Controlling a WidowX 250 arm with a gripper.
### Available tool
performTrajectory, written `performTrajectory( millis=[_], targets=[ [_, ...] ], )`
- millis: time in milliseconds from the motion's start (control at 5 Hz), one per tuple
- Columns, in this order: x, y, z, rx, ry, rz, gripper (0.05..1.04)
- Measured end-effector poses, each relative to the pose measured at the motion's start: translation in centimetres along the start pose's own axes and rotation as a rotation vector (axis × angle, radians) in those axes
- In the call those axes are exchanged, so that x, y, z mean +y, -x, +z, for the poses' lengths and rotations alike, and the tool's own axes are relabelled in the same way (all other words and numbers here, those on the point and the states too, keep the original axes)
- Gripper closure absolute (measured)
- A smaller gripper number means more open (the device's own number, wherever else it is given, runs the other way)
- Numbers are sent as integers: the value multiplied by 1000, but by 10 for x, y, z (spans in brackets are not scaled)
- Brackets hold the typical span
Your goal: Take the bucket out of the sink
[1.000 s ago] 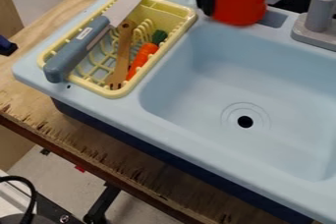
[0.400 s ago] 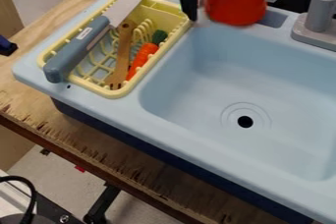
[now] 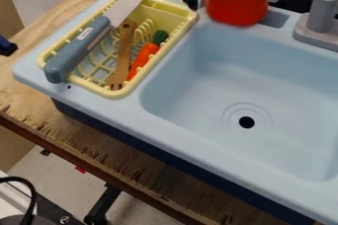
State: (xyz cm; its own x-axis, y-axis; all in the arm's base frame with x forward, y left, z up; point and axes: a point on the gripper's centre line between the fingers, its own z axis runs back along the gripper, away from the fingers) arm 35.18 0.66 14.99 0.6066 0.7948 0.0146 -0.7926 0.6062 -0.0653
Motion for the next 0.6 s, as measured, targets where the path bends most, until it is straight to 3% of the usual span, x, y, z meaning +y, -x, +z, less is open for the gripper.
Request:
performTrajectory(
  millis=[200,400,600],
  targets=[
    [6,5,14,23,29,-17,86],
    [13,10,24,30,14,-82,87],
    [19,13,31,-36,-4,-215,86]
  ],
)
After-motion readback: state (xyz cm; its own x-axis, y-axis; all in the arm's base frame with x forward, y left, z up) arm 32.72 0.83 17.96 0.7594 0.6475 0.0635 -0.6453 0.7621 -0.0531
